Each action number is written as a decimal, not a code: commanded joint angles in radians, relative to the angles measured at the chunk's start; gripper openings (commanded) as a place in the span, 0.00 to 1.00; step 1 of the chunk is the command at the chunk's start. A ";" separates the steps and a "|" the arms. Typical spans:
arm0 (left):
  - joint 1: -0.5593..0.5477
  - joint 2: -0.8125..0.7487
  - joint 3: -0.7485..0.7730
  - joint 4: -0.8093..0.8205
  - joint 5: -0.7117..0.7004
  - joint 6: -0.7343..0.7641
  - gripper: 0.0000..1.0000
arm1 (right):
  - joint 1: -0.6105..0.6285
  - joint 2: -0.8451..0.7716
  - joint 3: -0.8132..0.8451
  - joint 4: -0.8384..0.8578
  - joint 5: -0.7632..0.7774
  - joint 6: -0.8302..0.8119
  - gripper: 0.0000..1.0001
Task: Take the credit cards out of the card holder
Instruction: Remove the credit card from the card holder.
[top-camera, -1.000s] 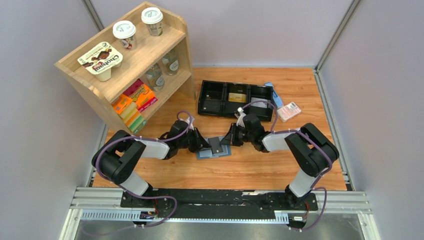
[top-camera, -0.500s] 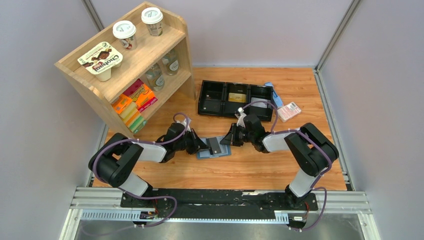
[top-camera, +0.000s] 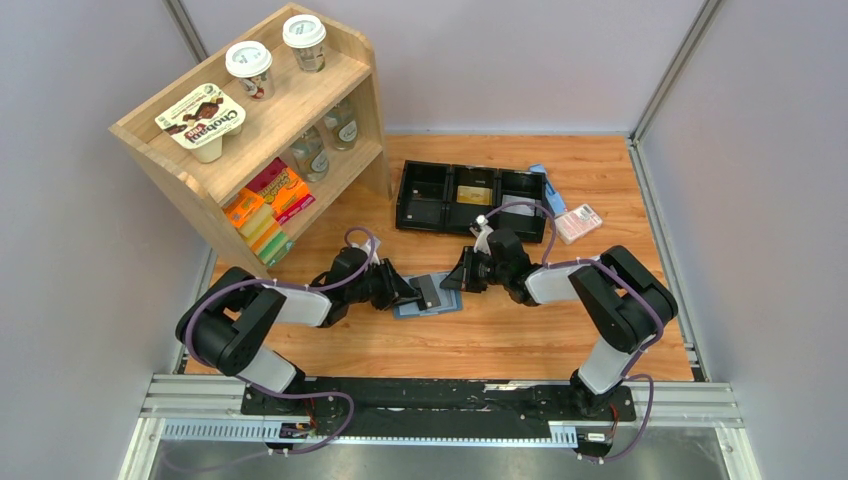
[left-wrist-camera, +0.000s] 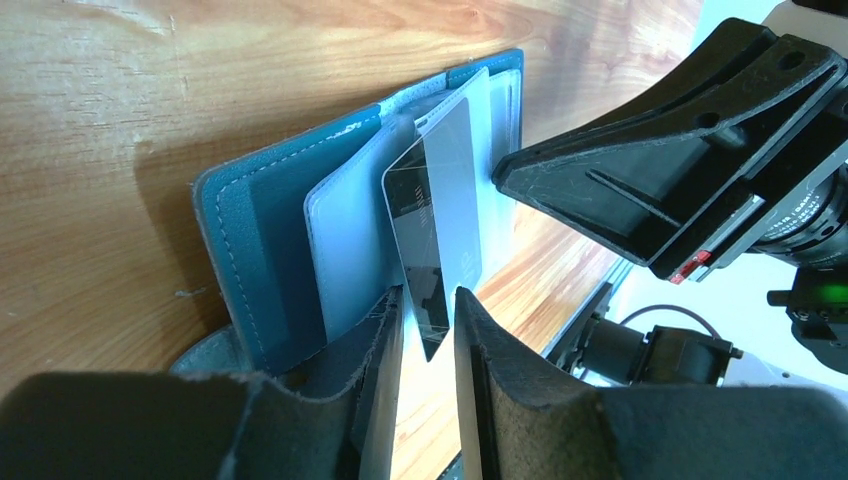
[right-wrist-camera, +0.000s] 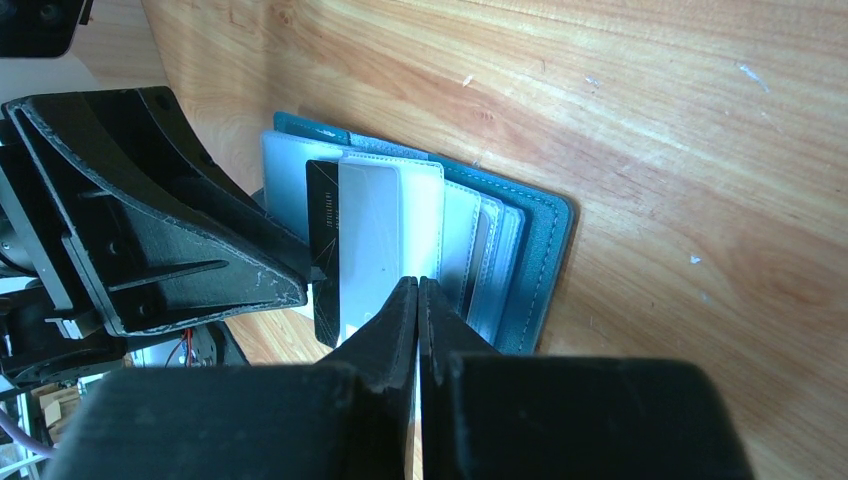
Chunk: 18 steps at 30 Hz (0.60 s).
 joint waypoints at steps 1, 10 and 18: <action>0.005 0.028 -0.006 0.070 0.000 -0.012 0.33 | -0.011 0.035 -0.039 -0.108 0.073 -0.045 0.01; 0.005 0.065 -0.041 0.199 -0.011 -0.071 0.05 | -0.013 0.026 -0.047 -0.117 0.079 -0.053 0.01; 0.024 -0.095 -0.048 -0.057 -0.043 0.032 0.00 | -0.017 0.012 -0.038 -0.149 0.094 -0.077 0.01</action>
